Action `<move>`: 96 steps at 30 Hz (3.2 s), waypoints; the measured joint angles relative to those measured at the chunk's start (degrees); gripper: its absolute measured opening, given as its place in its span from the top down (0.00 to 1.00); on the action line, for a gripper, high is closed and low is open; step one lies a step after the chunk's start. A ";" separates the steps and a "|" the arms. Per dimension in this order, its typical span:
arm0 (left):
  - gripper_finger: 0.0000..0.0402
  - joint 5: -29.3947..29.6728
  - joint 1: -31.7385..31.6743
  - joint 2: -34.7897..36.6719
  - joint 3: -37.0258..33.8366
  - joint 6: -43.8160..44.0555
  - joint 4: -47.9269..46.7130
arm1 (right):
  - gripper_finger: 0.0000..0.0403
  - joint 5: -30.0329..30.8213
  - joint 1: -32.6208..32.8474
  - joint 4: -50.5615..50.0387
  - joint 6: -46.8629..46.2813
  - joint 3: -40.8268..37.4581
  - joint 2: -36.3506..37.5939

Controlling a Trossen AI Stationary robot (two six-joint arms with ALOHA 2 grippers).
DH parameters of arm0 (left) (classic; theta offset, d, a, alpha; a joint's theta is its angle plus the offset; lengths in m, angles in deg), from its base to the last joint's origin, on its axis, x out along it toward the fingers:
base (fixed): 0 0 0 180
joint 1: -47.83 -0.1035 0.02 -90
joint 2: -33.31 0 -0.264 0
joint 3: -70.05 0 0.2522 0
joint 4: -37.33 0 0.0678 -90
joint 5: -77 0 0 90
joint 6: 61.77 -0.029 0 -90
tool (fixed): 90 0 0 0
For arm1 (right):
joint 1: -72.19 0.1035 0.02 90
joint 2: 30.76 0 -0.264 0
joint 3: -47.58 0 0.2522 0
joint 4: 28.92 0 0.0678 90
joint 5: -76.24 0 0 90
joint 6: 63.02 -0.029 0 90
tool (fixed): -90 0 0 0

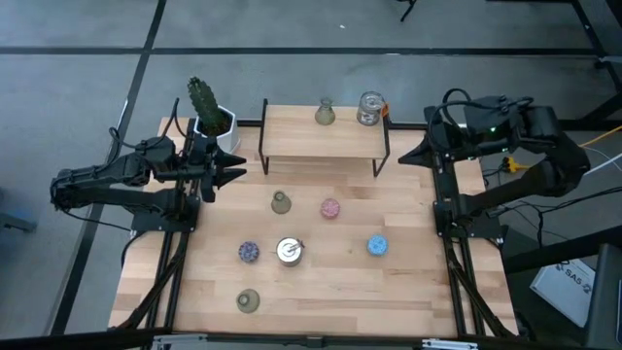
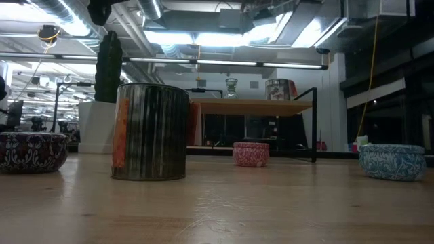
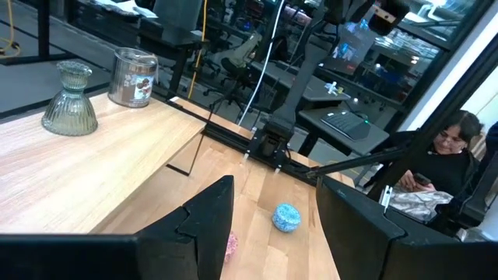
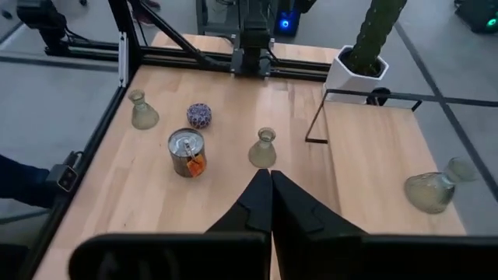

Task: Pick & Place candle stick holders
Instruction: Put the blue scented candle on the shelf

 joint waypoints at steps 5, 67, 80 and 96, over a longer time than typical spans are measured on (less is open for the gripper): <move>0.55 0.10 0.00 0.00 0.02 -0.02 0.00 | 1.00 -3.01 0.00 4.69 -2.11 -7.80 3.72; 0.55 2.29 0.00 0.01 0.00 0.46 -2.10 | 0.99 -7.45 0.20 13.52 -17.73 -37.99 11.48; 0.55 2.27 0.00 0.01 0.02 0.46 -2.10 | 0.99 -0.99 8.46 11.19 -15.88 -37.99 6.28; 0.55 2.27 0.00 0.01 0.02 0.46 -2.12 | 0.99 2.57 20.01 18.53 -22.59 -48.44 6.36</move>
